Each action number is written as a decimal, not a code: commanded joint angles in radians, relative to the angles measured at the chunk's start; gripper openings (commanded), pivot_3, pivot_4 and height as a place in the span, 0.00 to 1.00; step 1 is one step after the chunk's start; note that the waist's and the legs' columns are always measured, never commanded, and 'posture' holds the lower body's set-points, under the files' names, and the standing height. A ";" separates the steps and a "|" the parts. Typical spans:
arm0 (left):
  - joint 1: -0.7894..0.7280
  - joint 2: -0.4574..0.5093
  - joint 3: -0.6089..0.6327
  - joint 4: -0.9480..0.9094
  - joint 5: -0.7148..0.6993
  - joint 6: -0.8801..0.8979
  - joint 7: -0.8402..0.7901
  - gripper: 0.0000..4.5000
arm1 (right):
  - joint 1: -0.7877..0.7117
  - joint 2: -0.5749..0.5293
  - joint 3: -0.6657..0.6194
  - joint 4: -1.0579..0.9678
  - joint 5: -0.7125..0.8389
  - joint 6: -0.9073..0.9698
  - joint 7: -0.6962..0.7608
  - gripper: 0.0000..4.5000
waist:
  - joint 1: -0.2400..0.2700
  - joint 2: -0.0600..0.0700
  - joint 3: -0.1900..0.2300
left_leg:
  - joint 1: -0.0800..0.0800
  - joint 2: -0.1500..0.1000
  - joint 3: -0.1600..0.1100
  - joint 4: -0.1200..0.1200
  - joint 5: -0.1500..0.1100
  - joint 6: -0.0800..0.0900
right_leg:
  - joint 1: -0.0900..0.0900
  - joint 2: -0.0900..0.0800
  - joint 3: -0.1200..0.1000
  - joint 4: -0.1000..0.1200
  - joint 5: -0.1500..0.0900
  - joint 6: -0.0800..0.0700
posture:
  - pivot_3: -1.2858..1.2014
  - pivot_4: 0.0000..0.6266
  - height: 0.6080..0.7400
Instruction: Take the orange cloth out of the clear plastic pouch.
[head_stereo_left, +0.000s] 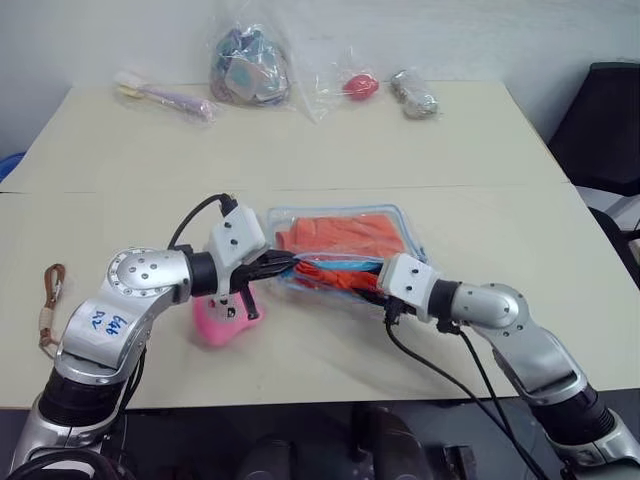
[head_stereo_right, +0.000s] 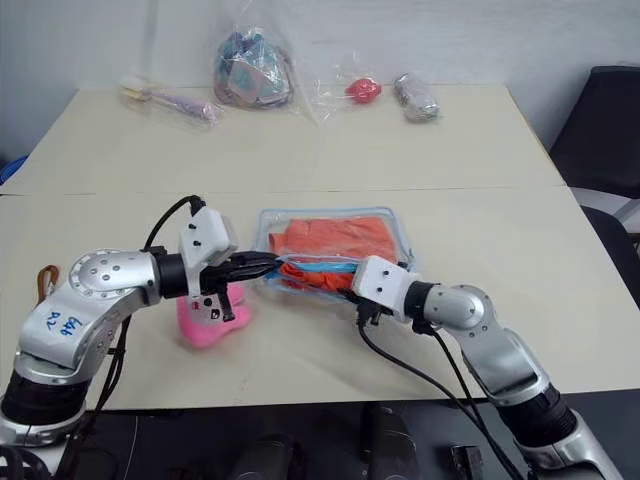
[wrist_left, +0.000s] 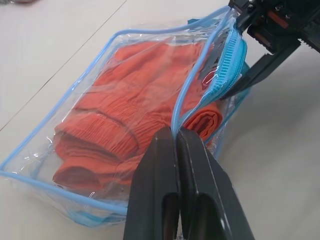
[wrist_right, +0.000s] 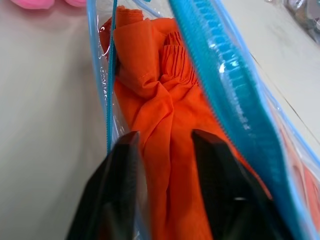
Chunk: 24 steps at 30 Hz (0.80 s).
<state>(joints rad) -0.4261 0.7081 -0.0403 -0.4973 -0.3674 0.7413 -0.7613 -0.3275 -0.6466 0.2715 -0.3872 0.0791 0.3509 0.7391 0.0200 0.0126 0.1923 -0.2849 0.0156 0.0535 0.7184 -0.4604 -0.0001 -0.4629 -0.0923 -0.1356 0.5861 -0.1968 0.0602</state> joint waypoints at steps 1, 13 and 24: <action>-0.001 0.007 0.008 -0.035 -0.005 -0.015 0.003 0.00 | 0.002 -0.014 -0.025 -0.051 -0.024 -0.015 -0.001 0.68 | 0.000 0.000 0.000 | 0.000 0.000 0.000 0.000 0.000 0.000 | 0.000 0.000 0.000 0.000 0.000 0.000 | 0.52 0.24 1.00; -0.007 -0.013 0.000 -0.054 -0.021 -0.004 0.012 0.00 | -0.027 0.013 0.052 0.019 -0.259 -0.093 -0.081 0.90 | -0.001 0.000 0.000 | 0.000 0.000 0.000 0.000 0.000 0.000 | 0.000 0.000 0.000 0.000 0.000 0.000 | 0.52 0.24 1.00; -0.010 -0.025 -0.011 -0.058 -0.025 -0.001 0.019 0.00 | -0.146 0.062 0.217 0.276 -0.656 -0.311 -0.238 0.90 | -0.023 0.000 0.000 | 0.001 0.000 0.000 0.000 0.000 -0.001 | 0.001 0.000 0.001 0.001 0.000 0.000 | 0.52 0.24 1.00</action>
<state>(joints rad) -0.4248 0.6856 -0.0550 -0.5119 -0.3799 0.7513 -0.7439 -0.4683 -0.5871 0.4673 -0.1605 -0.5043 0.0567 0.5343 -0.0025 0.0123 0.1920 -0.2843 0.0160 0.0529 0.7185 -0.4600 -0.0008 -0.4621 -0.0927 -0.1349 0.5867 -0.1969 0.0599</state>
